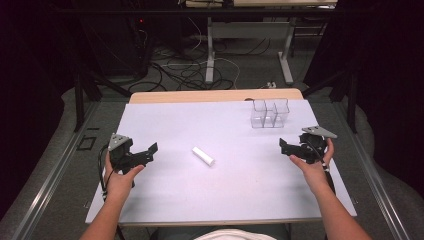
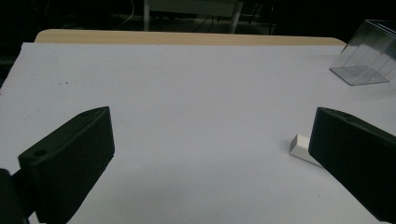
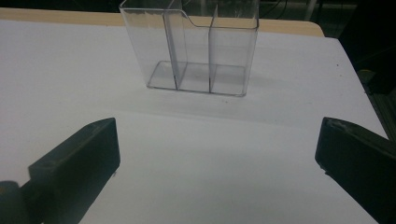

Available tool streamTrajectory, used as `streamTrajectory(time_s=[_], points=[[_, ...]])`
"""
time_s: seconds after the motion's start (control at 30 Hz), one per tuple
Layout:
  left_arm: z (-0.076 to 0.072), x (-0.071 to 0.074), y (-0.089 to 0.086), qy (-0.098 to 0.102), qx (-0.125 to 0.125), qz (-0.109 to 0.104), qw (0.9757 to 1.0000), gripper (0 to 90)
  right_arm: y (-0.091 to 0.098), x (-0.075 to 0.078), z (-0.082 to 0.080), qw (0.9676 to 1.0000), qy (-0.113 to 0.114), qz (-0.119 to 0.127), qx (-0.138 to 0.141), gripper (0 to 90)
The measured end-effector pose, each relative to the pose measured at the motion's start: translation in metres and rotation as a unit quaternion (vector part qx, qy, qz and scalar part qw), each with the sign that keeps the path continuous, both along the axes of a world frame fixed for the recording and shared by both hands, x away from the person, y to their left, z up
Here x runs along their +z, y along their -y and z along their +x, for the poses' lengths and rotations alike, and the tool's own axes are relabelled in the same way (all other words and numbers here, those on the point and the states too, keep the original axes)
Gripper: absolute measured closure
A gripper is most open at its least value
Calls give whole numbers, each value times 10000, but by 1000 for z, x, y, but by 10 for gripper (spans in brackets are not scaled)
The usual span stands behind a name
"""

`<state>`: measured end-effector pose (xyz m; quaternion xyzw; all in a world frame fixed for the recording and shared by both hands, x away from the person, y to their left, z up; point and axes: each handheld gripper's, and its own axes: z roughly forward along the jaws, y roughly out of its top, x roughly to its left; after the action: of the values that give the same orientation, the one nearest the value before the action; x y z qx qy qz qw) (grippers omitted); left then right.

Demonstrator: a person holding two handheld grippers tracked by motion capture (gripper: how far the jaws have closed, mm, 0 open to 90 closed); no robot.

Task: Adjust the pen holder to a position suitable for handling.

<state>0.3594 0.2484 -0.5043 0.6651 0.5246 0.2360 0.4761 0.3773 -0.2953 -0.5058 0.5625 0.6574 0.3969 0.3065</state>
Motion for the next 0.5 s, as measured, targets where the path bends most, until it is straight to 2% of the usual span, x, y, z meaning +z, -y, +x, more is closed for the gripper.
streamTrajectory(time_s=[0.13,0.33,0.43,0.5], points=[[0,0,2,19,-8,15,10000,2,1,-1,1,10000,-68,24,3,13],[-1,-2,3,-29,9,-3,10000,2,2,3,0,9999,-1,-105,-90,144],[-2,-2,3,-24,-24,1,10000,2,2,3,1,9999,25,-118,-123,151],[-2,-2,3,-31,-22,17,10000,2,1,3,3,9999,-53,-83,-44,154]])
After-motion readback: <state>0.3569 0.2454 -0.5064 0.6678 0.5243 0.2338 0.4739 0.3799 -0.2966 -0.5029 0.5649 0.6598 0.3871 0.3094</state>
